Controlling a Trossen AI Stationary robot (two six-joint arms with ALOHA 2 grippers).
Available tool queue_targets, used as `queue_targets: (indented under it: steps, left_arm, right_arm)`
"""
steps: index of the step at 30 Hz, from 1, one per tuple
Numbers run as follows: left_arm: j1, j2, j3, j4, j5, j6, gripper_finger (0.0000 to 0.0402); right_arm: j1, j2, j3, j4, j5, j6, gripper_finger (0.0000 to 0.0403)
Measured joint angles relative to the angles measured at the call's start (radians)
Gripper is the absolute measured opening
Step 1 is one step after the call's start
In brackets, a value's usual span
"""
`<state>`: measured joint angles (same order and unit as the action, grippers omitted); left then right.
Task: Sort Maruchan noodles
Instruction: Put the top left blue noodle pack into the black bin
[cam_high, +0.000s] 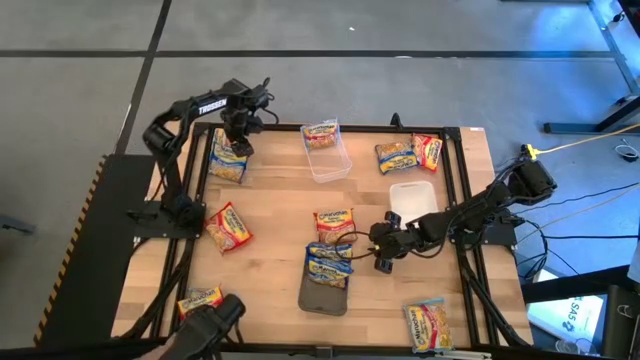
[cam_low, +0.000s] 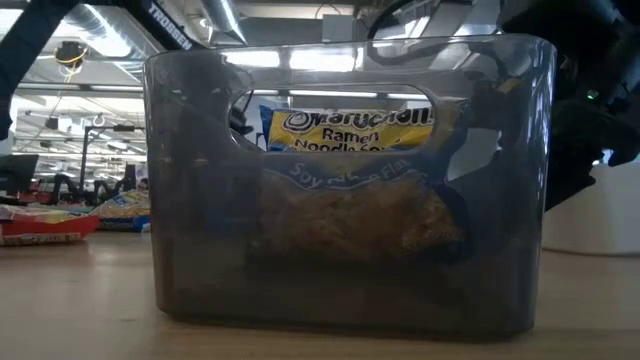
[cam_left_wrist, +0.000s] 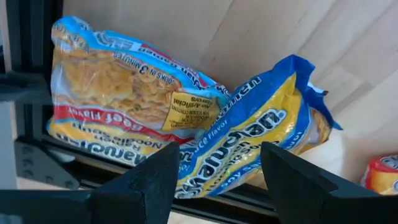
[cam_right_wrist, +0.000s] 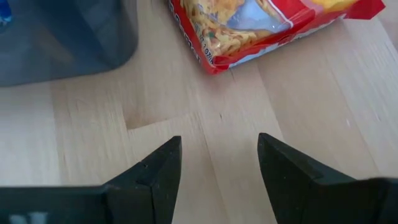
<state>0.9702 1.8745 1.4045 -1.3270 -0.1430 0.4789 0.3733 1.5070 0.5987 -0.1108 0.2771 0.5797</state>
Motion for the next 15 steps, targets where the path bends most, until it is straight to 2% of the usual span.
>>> queue_targets:
  steps: [4,10,15]
  left_arm:
    - [0.016,0.021,-0.013,0.022,0.003,0.032,0.0218]
    - [0.028,0.062,-0.036,0.021,0.067,0.033,0.0216]
    - [0.023,0.071,-0.036,-0.001,0.116,0.031,0.0180]
  right_arm:
    - [0.000,0.000,0.000,0.003,0.000,0.000,0.0186]
    - [0.000,0.000,0.000,0.005,0.000,-0.004,0.0186]
    - [0.000,0.000,0.000,0.005,0.011,-0.011,0.0186]
